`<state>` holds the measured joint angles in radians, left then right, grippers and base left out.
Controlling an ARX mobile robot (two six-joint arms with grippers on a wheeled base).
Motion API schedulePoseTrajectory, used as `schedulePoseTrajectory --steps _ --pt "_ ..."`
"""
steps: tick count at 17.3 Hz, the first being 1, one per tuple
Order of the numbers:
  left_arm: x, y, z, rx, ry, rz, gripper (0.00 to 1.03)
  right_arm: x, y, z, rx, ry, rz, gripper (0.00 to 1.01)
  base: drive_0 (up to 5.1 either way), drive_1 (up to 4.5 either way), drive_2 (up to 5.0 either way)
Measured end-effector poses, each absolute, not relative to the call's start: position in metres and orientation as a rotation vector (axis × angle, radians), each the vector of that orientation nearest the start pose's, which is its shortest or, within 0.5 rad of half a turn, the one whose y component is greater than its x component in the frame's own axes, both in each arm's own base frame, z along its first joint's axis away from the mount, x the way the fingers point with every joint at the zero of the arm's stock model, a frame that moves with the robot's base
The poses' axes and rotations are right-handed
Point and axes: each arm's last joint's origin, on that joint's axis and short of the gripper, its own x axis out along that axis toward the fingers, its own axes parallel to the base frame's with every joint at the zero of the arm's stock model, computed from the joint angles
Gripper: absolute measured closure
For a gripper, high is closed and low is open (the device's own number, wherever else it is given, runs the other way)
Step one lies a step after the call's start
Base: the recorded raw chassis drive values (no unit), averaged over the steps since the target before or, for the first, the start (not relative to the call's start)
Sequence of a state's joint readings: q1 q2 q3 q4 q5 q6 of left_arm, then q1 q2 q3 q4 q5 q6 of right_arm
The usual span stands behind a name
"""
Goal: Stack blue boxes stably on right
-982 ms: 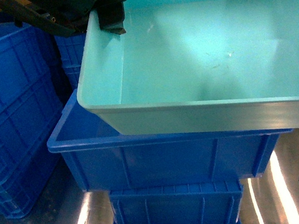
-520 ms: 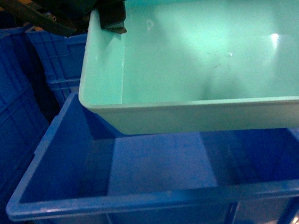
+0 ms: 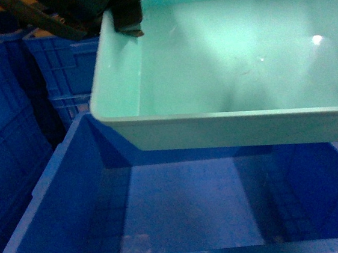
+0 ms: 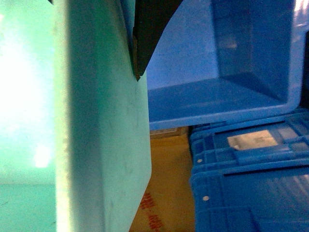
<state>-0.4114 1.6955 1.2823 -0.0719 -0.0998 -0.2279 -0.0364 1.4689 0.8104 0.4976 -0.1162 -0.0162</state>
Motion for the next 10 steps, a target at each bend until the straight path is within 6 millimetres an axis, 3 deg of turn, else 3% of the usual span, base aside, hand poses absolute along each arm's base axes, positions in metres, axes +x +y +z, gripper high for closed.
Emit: schedulePoseTrajectory --steps 6,10 --pt "0.356 -0.152 0.277 -0.099 0.503 -0.249 0.97 0.32 -0.009 0.248 0.0 0.157 0.077 0.94 0.0 0.0 0.0" --pt "0.374 -0.144 0.274 -0.098 0.555 -0.213 0.97 0.352 -0.008 0.241 0.002 0.22 0.118 0.94 0.0 0.0 0.0"
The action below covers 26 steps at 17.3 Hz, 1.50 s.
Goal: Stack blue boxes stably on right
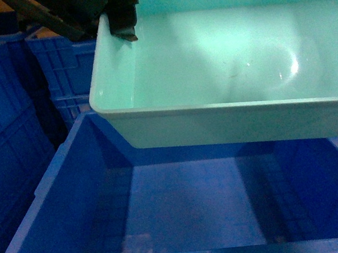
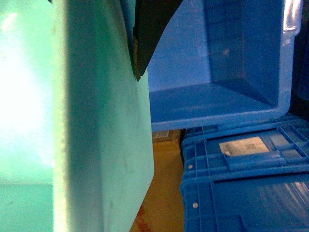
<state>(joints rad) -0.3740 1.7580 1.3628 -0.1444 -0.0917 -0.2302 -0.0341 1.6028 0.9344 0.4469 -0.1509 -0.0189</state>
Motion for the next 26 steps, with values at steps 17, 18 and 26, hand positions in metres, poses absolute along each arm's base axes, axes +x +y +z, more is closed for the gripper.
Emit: schedulePoseTrajectory --steps 17,18,26 --pt "0.451 -0.118 0.096 0.045 1.082 -0.183 0.97 0.399 0.045 0.07 0.007 0.731 0.13 0.94 0.0 0.0 0.0" --pt "0.453 -0.114 0.09 0.041 1.087 -0.174 0.97 0.403 0.048 0.065 0.005 0.732 0.136 0.94 0.0 0.0 0.0" --pt "0.472 -0.095 0.08 0.034 1.088 -0.125 0.97 0.438 0.068 0.052 -0.018 0.734 0.159 0.94 0.0 0.0 0.0"
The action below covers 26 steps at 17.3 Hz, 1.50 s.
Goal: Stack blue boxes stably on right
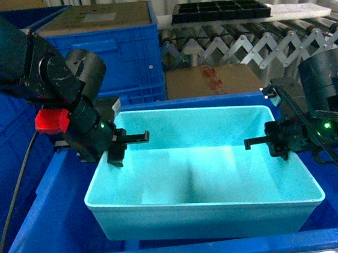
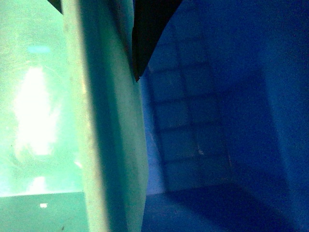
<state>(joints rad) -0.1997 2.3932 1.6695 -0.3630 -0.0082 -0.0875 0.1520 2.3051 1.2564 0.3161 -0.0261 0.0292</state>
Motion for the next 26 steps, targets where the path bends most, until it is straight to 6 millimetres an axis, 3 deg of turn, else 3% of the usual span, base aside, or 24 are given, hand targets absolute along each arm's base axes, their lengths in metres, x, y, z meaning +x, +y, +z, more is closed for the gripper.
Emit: schedulePoseTrajectory --steps 11,12,14,17,20,21,26 --pt "0.463 -0.096 0.082 0.02 1.132 -0.151 0.97 0.433 0.074 0.056 -0.036 0.754 0.152 0.94 0.0 0.0 0.0" --pt "0.463 -0.097 0.083 0.015 1.137 -0.151 0.97 0.434 0.074 0.058 -0.069 0.744 0.155 0.88 0.0 0.0 0.0" --pt "0.461 -0.1 0.085 0.043 1.143 -0.202 0.83 0.433 0.07 0.057 -0.178 0.744 0.172 0.66 0.0 0.0 0.0" --pt "0.455 -0.106 0.081 0.088 1.15 -0.218 0.47 0.429 0.071 0.058 -0.215 0.74 0.21 0.3 0.0 0.0 0.0" --pt "0.451 -0.115 0.085 0.088 1.142 -0.248 0.15 0.427 0.074 0.058 -0.212 0.736 0.231 0.01 0.0 0.0 0.0" --pt "0.451 -0.118 0.086 0.077 1.141 -0.265 0.03 0.428 0.074 0.059 -0.212 0.724 0.23 0.04 0.0 0.0 0.0" --pt "0.452 -0.117 0.089 0.058 1.132 -0.263 0.05 0.43 0.074 0.07 -0.2 0.685 0.218 0.03 0.0 0.0 0.0"
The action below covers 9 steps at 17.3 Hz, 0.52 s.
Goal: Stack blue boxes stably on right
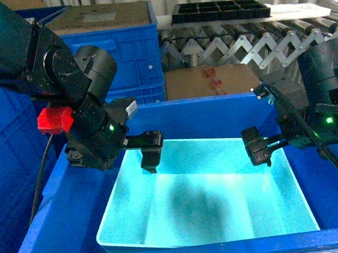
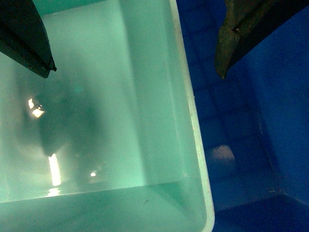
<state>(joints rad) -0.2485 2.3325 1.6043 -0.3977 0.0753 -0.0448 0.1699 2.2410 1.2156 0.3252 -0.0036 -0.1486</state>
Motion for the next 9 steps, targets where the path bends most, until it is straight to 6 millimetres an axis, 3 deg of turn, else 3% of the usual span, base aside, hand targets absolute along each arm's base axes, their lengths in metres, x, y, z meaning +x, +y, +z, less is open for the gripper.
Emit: schedulePoseTrajectory --steps 3,6,9 --pt "0.452 -0.116 0.091 0.057 1.127 -0.262 0.05 0.432 0.075 0.075 -0.184 0.671 0.22 0.03 0.0 0.0 0.0" --pt "0.458 -0.118 0.105 0.036 1.103 -0.256 0.05 0.438 0.088 0.104 -0.146 0.581 0.264 0.03 0.0 0.0 0.0" --pt "0.468 -0.122 0.16 -0.063 0.97 -0.268 0.05 0.441 0.098 0.142 -0.111 0.482 0.272 0.03 0.0 0.0 0.0"
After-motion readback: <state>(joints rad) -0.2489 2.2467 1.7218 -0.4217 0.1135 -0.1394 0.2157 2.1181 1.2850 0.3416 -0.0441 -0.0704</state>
